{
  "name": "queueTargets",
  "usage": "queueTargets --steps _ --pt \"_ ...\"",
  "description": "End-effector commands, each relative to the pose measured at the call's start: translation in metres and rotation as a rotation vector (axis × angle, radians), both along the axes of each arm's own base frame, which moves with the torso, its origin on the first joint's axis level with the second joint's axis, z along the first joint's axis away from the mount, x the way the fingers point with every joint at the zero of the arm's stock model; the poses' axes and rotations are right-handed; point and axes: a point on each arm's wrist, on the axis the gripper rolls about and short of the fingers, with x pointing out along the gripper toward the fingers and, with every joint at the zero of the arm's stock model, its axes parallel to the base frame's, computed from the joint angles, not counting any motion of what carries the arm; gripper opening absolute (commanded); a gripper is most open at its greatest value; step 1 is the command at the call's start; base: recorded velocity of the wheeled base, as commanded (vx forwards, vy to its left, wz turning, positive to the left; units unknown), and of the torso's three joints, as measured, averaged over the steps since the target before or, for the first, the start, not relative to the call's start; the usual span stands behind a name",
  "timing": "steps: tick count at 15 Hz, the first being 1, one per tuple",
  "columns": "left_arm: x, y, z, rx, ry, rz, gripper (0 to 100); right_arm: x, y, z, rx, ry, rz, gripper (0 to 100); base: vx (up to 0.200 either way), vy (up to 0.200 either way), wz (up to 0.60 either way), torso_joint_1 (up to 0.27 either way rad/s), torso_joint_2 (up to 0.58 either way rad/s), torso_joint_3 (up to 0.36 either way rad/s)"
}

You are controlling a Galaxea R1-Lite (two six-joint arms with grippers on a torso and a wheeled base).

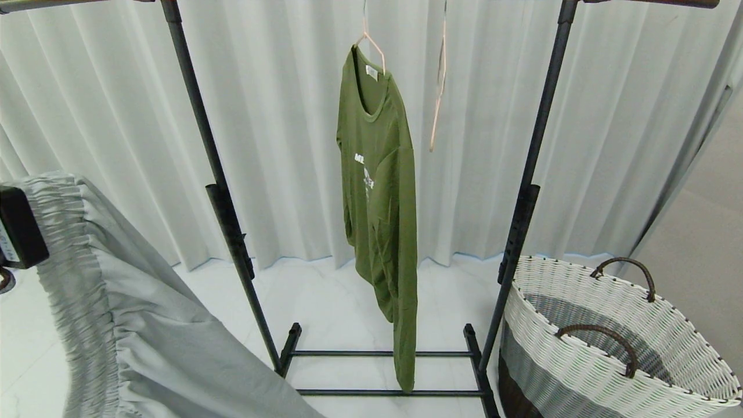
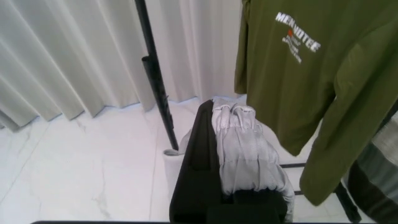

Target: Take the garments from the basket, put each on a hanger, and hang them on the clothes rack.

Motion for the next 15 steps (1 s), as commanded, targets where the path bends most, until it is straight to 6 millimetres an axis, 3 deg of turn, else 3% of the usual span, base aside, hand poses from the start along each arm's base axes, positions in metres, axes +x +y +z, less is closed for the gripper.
queueTargets --steps 1,6,15 --pt "-0.013 0.003 -0.002 -0.004 -0.023 0.005 0 0.001 0.0 -0.01 -0.007 0.013 -0.003 100 0.0 0.0 0.0 0.0 0.0 0.0" --pt "-0.022 0.005 -0.007 -0.003 -0.028 0.008 0 0.004 0.0 -0.021 -0.026 -0.003 0.006 100 0.0 0.0 0.0 0.0 0.0 0.0" --pt "-0.024 0.005 -0.007 -0.002 -0.031 0.003 0 0.002 0.0 -0.02 -0.025 -0.014 0.006 100 0.0 0.2 0.0 0.001 0.0 0.004"
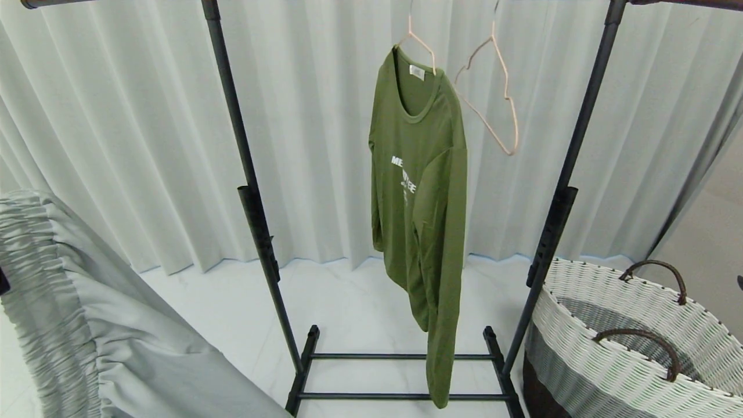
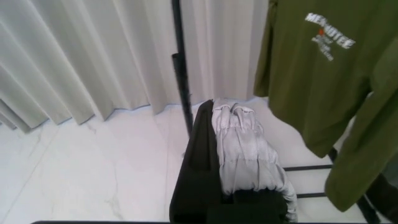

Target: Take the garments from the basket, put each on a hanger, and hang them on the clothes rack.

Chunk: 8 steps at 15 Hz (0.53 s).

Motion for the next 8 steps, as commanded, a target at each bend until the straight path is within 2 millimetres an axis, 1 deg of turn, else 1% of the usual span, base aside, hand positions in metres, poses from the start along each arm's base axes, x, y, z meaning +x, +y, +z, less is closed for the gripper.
queueTargets --steps 1,4,8 --pt "0.0009 -0.0002 0.0001 0.0 0.002 -0.001 0 -0.0003 0.0 0.0008 0.0 -0.004 0.0 100 0.0 0.2 0.0 0.007 0.01 0.002" --pt "0.0026 -0.0009 -0.0005 0.039 0.005 -0.01 0 0.0002 0.0001 0.0023 0.005 -0.023 0.0 100 0.0 0.2 0.0 -0.001 0.0 0.004" --pt "0.0027 -0.0016 0.0013 0.077 -0.004 -0.044 0 -0.0009 -0.0003 0.0002 0.005 -0.024 -0.003 100 0.0 0.0 0.0 0.0 0.0 0.0"
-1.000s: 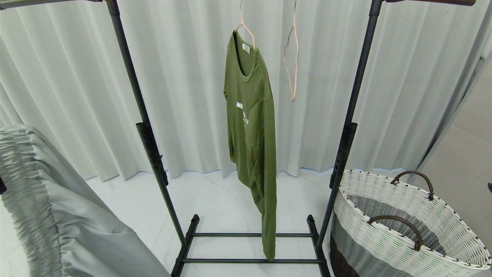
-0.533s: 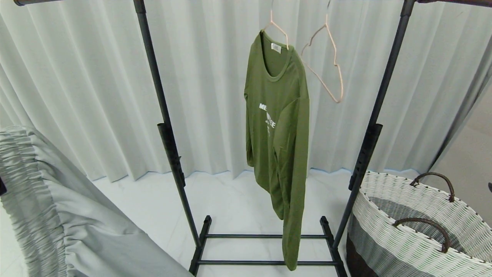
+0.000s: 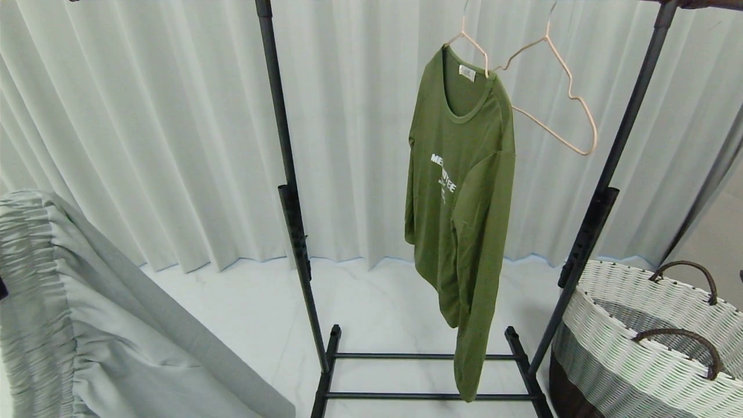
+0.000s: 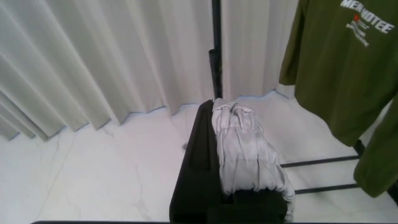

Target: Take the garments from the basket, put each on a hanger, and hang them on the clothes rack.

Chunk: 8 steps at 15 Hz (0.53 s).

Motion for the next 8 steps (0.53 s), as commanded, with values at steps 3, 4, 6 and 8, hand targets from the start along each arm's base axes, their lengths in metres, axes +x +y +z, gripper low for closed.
queueTargets --steps 3,4,6,8 --pt "0.009 -0.002 0.011 0.002 -0.016 0.0 0 0.004 0.002 -0.003 0.017 -0.049 0.032 100 0.0 0.0 0.0 0.0 0.0 0.0" --pt "0.012 -0.002 0.017 -0.003 -0.026 0.005 0 0.004 0.002 -0.004 0.023 -0.063 0.061 100 0.0 0.0 0.0 0.0 0.0 0.0" --pt "0.02 -0.003 0.026 -0.005 -0.055 0.006 0 0.006 0.003 -0.006 0.025 -0.055 0.07 100 0.0 0.0 0.0 0.0 0.0 0.0" --pt "0.033 -0.005 0.032 -0.011 -0.105 0.015 0 0.009 0.004 -0.007 0.031 -0.044 0.087 100 0.0 0.0 0.0 0.009 -0.03 -0.013"
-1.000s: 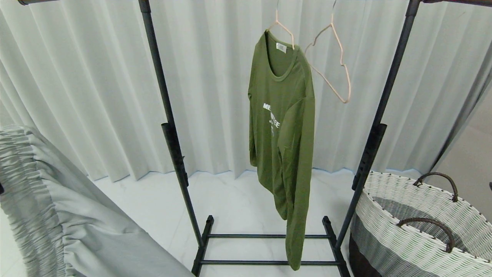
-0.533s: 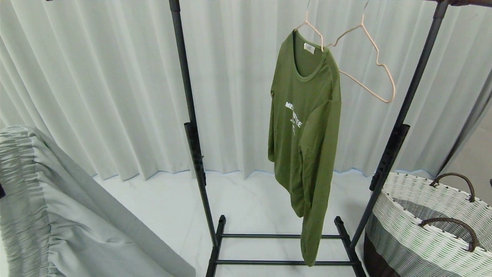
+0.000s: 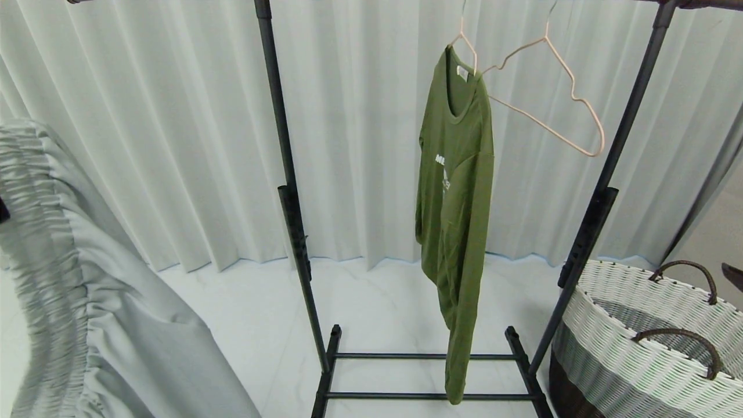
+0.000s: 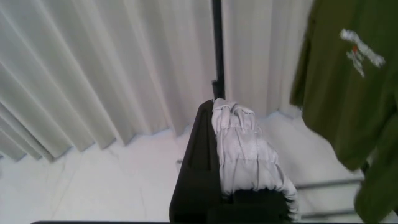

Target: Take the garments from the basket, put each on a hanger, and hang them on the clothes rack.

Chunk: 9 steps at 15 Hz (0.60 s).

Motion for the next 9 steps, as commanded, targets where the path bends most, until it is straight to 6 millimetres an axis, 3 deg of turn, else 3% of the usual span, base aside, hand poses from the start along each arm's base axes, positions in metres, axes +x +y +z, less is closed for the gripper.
queueTargets --steps 1,5,9 --pt "0.0181 -0.0018 0.0004 0.002 0.007 0.016 0 0.0032 0.0008 -0.0011 0.001 0.012 0.012 100 0.0 0.0 0.0 0.076 -0.24 -0.163" --pt "0.0244 -0.0022 0.0078 -0.001 -0.011 0.022 0 0.0036 0.0011 -0.0017 0.026 0.015 0.015 100 0.0 0.0 0.0 0.085 -0.37 -0.26" --pt "0.0233 -0.002 -0.0001 0.004 0.012 0.022 0 0.0047 0.0015 -0.0022 0.05 0.02 0.023 100 0.0 0.0 0.0 0.213 -0.46 -0.283"
